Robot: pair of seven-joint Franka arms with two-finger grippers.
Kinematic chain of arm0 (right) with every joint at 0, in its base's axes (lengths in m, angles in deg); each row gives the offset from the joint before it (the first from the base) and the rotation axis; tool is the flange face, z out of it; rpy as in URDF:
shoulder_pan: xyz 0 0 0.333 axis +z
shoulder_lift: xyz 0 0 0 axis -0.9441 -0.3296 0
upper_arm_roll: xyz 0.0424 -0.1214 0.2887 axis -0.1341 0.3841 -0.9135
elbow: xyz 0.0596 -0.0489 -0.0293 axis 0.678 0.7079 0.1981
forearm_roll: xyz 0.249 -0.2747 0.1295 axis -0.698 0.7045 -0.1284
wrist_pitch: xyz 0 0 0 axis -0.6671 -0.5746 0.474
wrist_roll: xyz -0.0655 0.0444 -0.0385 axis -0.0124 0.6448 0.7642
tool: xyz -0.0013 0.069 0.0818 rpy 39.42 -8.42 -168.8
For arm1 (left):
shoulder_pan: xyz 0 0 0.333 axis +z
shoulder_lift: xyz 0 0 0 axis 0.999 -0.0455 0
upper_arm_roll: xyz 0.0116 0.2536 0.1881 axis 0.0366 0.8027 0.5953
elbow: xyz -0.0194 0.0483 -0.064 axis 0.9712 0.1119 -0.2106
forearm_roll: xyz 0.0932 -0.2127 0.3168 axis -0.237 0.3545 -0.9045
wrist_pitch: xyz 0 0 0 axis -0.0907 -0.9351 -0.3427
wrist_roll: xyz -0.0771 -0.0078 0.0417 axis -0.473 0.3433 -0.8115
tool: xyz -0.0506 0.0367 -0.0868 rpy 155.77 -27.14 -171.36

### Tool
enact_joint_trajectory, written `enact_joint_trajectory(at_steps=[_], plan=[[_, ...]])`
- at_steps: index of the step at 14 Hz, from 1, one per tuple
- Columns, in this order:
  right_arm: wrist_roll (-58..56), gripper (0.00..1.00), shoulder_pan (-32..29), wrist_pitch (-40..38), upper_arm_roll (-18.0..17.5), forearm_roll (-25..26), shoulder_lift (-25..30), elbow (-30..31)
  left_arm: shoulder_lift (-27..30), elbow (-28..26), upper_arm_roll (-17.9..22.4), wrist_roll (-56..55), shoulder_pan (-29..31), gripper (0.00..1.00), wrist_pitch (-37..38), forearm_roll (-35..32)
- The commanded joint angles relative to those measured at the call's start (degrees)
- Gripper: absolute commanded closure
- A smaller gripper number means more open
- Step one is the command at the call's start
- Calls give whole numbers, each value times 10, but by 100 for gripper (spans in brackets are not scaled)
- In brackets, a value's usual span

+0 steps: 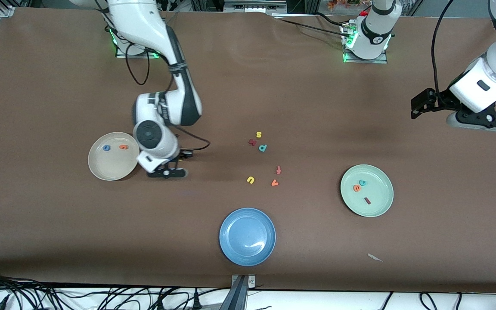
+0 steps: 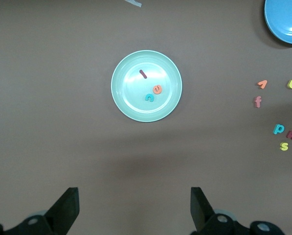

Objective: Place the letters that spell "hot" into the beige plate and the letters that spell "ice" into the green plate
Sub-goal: 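Release yellow u onto the white plate with the right gripper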

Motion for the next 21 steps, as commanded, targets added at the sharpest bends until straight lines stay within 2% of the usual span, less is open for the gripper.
enact_joint_trajectory(at_steps=[1, 2, 6, 7, 9, 11, 12, 13, 14, 15, 18, 21], plan=[[-91, 91, -3, -73, 77, -5, 13, -5, 19, -24, 1, 16, 3, 0, -13, 15], [-132, 91, -10, -92, 99, -6, 11, 0, 20, -24, 2, 16, 2, 0, -13, 15], [-277, 91, -113, -83, 99, -7, -9, 23, 20, -24, 44, 17, -37, 0, -14, 13], [-302, 91, -131, -68, 92, -8, -16, 31, 20, -24, 45, 16, -37, 0, -14, 12], [-309, 91, -161, -30, 52, -8, -17, 49, 16, -21, 44, 16, -33, 0, -13, 12], [-308, 89, -184, -23, 25, -8, -16, 45, 8, -12, 43, 14, -33, 0, -10, 12], [-308, 81, -185, -24, 24, -15, -16, 43, 9, -13, 43, 14, -33, 0, -10, 12], [-308, 61, -185, -24, 24, -25, -16, 43, 9, -12, 43, 13, -33, 0, -8, 12], [-305, 24, -185, -25, 24, -27, -15, 42, 9, -12, 43, 15, -33, 0, -7, 12], [-303, 2, -185, -29, 25, -27, -13, 39, 9, -12, 43, 12, -33, 0, -7, 12], [-300, 1, -182, -62, 57, -27, 8, 0, 6, -3, 42, 12, -34, 0, -10, 12], [-267, 1, -178, -165, 104, -27, 11, -82, 6, -3, 43, 16, -33, 0, -4, 12]])
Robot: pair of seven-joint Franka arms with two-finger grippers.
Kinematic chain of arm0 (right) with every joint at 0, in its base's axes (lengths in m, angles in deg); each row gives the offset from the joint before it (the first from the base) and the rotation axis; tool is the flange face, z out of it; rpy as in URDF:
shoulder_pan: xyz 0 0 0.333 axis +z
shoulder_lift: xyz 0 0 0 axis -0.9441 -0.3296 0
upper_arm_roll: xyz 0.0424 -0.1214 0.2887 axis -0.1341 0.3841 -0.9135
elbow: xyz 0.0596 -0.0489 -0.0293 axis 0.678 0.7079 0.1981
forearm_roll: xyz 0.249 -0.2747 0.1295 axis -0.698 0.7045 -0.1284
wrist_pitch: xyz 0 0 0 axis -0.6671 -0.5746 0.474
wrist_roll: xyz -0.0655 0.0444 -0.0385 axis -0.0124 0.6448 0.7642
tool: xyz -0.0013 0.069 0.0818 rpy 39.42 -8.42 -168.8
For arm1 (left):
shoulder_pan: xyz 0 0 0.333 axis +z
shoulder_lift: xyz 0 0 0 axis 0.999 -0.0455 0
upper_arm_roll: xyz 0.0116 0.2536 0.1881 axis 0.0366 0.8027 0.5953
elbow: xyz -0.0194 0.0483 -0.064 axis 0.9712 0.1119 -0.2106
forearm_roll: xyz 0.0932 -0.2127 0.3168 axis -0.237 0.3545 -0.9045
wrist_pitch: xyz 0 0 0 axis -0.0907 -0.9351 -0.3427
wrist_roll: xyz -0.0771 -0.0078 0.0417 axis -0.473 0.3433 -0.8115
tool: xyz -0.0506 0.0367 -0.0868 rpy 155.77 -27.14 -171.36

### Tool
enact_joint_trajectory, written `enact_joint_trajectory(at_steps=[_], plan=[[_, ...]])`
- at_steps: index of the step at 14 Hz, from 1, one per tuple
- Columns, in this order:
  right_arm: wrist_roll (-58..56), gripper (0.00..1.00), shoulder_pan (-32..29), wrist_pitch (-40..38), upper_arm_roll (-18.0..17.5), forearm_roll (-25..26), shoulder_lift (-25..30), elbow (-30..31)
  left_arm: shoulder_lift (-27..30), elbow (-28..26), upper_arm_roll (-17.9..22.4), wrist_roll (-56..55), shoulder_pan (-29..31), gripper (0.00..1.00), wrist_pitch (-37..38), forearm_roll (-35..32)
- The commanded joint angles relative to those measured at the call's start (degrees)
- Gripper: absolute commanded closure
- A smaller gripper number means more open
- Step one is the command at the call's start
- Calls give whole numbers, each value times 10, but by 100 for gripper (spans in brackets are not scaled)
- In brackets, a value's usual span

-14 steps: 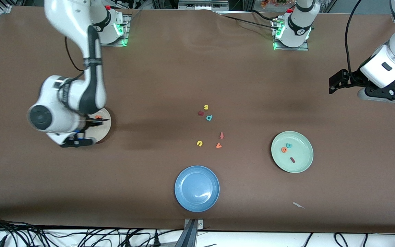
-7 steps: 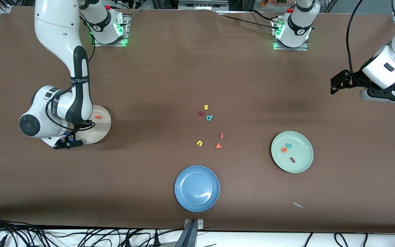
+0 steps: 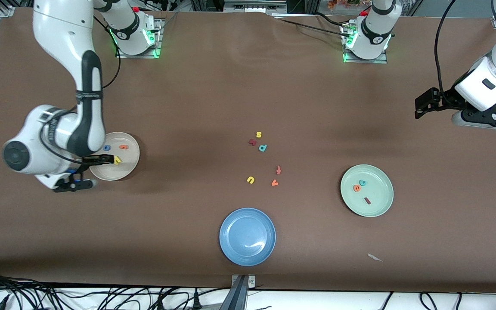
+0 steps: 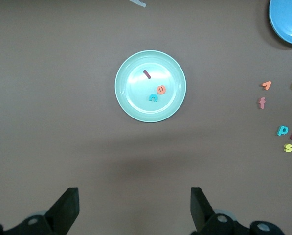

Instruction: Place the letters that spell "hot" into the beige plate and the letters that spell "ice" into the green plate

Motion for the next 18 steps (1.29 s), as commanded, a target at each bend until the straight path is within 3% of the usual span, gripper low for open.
enact_joint_trajectory(at_steps=[1, 4, 7, 11, 14, 18], plan=[[30, 1, 2, -109, 47, -10, 11, -87, 2, 6, 6, 8, -5, 0, 4, 12], [64, 1, 2, -221, 97, -11, 15, -169, 2, 6, 6, 7, -5, 0, 4, 12], [81, 1, -3, -284, 122, -11, 35, -229, 2, 6, 5, 7, -5, 0, 4, 12], [82, 1, -9, -335, 171, -70, 35, -264, 2, 6, 5, 8, -5, 0, 4, 12], [112, 1, -30, -340, 161, -73, 34, -265, 2, 6, 5, 8, -5, 0, 5, 12], [157, 1, -85, -363, 86, -53, 38, -309, 2, 6, 5, 9, -5, 0, 6, 12]])
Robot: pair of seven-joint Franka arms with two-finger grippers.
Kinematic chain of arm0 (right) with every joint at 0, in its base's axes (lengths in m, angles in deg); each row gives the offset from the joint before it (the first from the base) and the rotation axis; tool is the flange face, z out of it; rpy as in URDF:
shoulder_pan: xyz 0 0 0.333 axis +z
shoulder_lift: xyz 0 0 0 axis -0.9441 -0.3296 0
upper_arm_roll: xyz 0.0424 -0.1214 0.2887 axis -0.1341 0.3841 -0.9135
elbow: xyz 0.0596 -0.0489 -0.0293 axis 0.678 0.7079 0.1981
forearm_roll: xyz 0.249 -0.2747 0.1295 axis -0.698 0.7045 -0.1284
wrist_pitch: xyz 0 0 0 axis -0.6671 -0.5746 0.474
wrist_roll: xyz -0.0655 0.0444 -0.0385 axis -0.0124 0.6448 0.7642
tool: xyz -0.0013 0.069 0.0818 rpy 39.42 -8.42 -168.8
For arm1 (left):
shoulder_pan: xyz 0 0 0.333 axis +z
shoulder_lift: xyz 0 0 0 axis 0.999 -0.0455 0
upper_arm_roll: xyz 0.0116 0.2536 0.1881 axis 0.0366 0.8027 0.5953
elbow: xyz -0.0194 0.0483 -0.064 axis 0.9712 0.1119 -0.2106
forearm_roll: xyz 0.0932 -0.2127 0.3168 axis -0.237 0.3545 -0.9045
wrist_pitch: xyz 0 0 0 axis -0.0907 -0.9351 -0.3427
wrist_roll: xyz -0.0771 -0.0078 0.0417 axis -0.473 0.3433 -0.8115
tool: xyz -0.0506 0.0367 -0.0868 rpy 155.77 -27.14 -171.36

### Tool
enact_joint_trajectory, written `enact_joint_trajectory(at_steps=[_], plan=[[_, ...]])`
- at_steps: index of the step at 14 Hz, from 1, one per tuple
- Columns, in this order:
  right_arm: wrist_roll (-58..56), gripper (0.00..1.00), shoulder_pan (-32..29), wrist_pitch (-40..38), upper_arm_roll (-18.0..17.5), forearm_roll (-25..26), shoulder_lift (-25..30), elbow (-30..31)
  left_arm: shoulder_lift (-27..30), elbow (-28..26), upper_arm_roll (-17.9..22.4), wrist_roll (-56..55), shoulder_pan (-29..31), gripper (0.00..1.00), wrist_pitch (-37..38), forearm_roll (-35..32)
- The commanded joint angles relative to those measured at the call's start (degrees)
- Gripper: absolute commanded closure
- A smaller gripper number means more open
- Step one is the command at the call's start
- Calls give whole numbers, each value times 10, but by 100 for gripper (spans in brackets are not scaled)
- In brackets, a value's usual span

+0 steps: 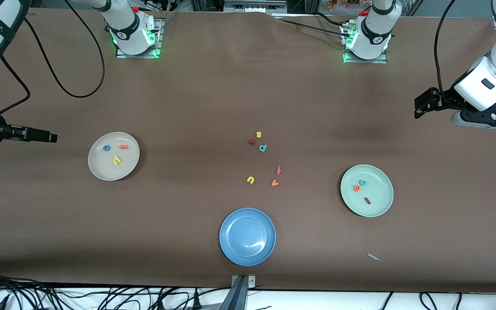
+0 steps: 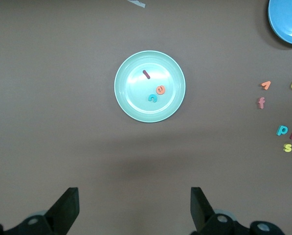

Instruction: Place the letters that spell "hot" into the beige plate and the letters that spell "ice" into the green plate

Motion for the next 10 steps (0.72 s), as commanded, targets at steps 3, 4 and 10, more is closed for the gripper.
enact_joint_trajectory(at_steps=[3, 4, 10], plan=[[58, 1, -123, -28, -175, 82, 17, -89, 2, 5, 6, 9, -4, 0, 6, 12], [69, 1, -154, -22, -229, 113, 32, -89, 2, 5, 5, 9, -4, 0, 6, 12], [123, 1, -319, 45, -525, 297, 137, -26, 2, 5, 5, 10, -4, 0, 7, 12]])
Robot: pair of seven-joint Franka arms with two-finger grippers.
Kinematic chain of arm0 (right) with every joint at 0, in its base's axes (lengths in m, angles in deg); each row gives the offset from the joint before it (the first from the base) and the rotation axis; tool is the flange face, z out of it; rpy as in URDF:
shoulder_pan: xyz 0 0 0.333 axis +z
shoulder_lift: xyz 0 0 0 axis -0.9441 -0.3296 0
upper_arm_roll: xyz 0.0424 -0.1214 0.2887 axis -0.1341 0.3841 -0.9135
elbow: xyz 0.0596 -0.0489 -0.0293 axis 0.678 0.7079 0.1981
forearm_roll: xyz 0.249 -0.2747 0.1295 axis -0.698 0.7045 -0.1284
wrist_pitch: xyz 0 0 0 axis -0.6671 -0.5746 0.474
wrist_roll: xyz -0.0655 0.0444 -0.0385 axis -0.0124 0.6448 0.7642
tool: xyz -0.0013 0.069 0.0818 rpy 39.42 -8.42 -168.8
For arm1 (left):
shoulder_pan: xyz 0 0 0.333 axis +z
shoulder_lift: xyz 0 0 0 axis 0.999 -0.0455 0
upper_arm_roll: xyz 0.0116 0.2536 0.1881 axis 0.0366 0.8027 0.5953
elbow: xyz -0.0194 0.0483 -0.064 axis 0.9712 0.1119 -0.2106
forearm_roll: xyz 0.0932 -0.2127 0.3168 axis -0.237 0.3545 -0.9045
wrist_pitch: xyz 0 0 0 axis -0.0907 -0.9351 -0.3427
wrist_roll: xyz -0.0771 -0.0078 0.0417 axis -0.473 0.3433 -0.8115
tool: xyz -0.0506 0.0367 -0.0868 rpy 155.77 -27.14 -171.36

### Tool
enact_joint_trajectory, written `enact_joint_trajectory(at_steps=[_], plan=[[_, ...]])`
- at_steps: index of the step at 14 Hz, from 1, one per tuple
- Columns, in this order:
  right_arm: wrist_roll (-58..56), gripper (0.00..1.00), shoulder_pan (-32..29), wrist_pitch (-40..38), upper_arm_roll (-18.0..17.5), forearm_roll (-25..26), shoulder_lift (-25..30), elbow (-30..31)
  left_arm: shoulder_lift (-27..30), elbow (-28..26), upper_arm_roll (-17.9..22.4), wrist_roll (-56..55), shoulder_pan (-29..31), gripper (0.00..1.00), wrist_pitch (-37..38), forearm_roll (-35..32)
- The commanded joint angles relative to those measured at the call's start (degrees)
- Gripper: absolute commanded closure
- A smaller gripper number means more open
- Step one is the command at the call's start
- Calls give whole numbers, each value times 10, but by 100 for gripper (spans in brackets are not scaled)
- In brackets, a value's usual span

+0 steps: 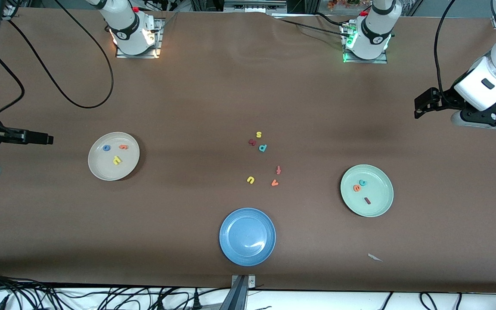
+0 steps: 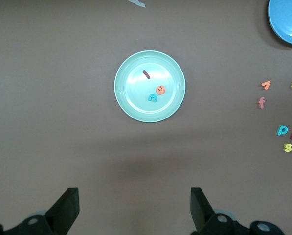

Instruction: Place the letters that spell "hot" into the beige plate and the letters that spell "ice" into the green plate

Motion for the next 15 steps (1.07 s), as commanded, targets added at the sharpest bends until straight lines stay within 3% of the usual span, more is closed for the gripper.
enact_joint_trajectory(at_steps=[1, 2, 4, 15], plan=[[10, 1, -50, 67, -75, 47, 91, 107, 2, 5, 5, 10, -4, 0, 7, 12], [10, 1, -58, 114, -95, 66, 131, 167, 2, 5, 6, 10, -4, 0, 7, 12], [10, 1, -54, 182, -100, 88, 180, 242, 2, 5, 6, 10, -4, 0, 7, 12], [66, 0, -32, 191, -88, 83, 193, 241, 2, 5, 6, 11, -4, 0, 14, 11]])
